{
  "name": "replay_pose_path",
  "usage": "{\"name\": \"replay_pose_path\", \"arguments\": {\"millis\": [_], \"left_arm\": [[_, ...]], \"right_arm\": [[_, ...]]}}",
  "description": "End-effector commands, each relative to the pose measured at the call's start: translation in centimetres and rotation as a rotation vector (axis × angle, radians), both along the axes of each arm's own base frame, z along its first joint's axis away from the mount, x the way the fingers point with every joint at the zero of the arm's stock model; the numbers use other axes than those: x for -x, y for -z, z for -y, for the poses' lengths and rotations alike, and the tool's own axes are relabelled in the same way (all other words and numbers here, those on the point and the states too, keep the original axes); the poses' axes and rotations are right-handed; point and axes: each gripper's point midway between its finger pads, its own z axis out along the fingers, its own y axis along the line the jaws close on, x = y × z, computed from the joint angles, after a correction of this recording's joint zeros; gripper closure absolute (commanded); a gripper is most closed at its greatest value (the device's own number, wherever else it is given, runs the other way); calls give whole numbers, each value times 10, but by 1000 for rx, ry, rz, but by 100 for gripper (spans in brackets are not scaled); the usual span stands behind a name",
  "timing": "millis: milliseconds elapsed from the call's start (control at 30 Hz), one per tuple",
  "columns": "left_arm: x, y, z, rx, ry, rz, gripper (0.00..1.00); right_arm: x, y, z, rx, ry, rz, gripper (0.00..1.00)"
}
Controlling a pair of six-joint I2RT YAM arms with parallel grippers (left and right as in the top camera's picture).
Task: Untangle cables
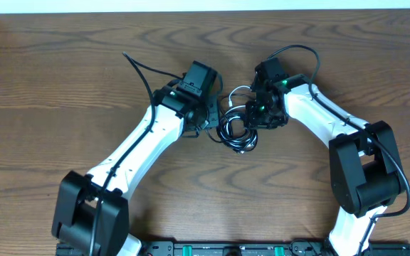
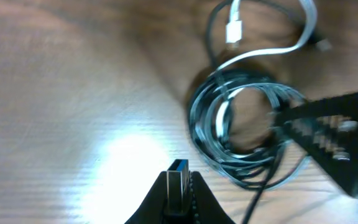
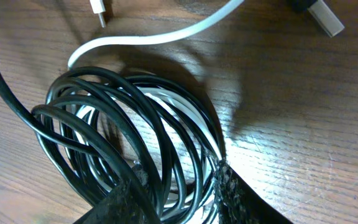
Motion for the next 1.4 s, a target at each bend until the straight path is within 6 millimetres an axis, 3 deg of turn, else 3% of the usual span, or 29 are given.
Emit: {"name": "replay_pose_path", "arguments": {"millis": [0,33,100,133,167,267,400,533,833,900,1100,1367], "left_arm": [[14,42,-17,-111,-11,-116,92],[17,50,-22,-140,-17,-140,87],[17,56,-41,-216,-45,-156,66],[13,54,-49,-239,-65,-148,49],[5,49,-54,-228,-88,-134,41],[-20,40,-54,-186,-123,-58,37],[-50,30,-36,-84,-132,56,37],[-66,25,-22,-7,-162,108,39],[-69,57,15,97,-83,60,43],[-72,58,29,138,-47,74,43],[-66,65,34,135,-31,70,43],[-61,73,63,131,28,109,46]], "right_arm": [[0,7,6,19,24,-13,68],[0,7,6,19,24,-13,68],[0,6,6,19,24,-13,68],[0,6,6,19,24,-13,68],[0,6,6,18,24,-11,68],[-1,6,6,17,24,-9,67],[-1,6,6,17,24,-8,67],[-2,6,5,16,23,-5,67],[-1,6,5,16,23,-5,66],[-1,6,5,16,23,-5,66],[-1,6,5,16,23,-6,67],[-1,6,5,16,23,-7,68]]}}
